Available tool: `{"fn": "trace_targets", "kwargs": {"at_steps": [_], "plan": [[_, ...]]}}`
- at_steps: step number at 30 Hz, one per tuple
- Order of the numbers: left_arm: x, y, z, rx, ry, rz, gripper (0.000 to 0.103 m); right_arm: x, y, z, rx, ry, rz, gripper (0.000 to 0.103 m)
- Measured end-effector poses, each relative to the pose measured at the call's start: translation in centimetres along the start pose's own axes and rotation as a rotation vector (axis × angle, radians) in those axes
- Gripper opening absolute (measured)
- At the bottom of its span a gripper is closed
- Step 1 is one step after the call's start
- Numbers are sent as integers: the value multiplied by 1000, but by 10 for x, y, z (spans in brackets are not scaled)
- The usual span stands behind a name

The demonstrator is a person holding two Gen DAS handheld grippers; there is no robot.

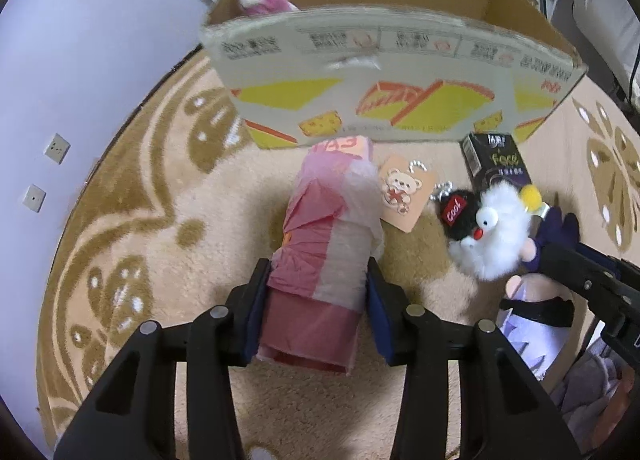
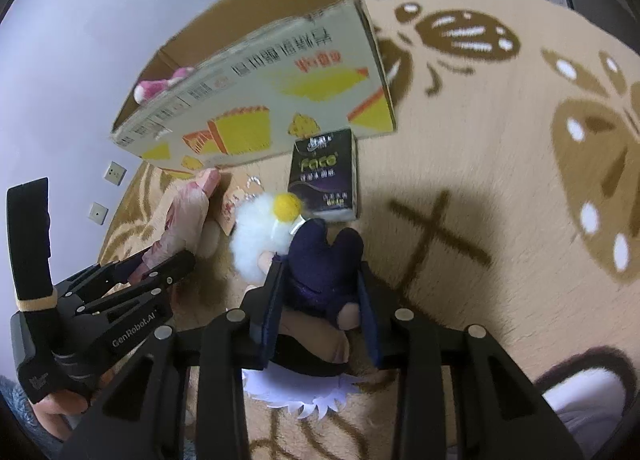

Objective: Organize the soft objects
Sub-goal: 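Grasp the pink wrapped package with the left tool while the right tool grasps the doll plush, then lift both items over the box and open both tools to release them inside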

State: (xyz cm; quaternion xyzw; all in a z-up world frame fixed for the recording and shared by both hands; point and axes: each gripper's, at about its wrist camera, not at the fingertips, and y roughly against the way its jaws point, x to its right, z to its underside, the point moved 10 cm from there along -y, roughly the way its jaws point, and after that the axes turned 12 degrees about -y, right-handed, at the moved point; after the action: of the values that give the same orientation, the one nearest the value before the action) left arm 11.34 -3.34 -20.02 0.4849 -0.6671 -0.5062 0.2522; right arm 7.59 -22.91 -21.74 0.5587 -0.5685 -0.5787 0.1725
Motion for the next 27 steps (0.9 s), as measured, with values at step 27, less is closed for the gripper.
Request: {"fn": "trace_targets", "kwargs": {"at_steps": [27], "plan": [[-5,56,-26,223,44,-12,19,-14,58,-24,213,34,-33,36]]}}
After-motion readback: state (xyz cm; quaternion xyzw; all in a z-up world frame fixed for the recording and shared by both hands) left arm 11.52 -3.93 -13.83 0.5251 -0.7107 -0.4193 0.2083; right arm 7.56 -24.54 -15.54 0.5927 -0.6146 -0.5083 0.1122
